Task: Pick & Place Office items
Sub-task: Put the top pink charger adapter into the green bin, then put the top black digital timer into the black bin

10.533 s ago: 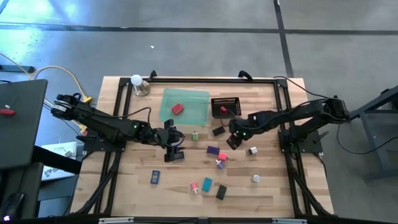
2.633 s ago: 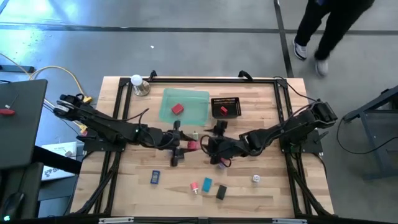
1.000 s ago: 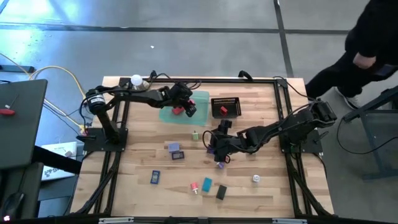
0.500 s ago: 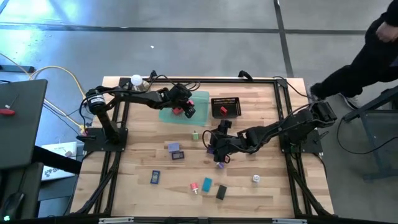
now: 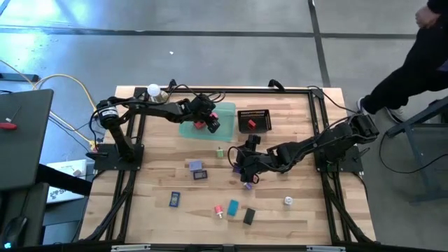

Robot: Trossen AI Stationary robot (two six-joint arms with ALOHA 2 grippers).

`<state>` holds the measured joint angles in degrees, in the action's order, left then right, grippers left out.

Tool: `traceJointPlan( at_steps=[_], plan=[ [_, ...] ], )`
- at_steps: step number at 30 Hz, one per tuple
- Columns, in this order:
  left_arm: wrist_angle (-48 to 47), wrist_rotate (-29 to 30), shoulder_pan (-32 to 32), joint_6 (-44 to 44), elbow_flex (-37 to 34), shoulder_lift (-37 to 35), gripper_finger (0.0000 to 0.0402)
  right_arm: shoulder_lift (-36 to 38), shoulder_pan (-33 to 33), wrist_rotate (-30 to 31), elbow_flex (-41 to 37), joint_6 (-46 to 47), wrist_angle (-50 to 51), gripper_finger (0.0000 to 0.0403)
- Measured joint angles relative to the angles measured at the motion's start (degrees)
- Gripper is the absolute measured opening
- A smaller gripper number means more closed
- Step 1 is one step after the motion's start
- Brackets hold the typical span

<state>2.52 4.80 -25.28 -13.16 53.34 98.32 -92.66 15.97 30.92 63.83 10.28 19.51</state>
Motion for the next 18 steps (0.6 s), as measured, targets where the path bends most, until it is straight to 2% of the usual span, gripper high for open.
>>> traceJointPlan(
  at_steps=[5, 15, 18],
  plan=[
    [0.00, 0.00, 0.00, 3.00, 0.00, 0.00, 0.0174, 0.00, 0.00, -0.01, 0.00, 0.00, 0.00, 0.0286],
    [0.03, 1.05, 0.02, 4.44, 0.00, -0.24, 0.0245, 0.00, 0.00, -0.01, 0.00, 0.00, 0.00, 0.0286],
    [-0.11, 1.47, 0.02, 9.00, 0.00, -2.25, 0.0250, 0.00, 0.00, -0.02, 0.00, 0.00, 0.00, 0.0286]
  ],
)
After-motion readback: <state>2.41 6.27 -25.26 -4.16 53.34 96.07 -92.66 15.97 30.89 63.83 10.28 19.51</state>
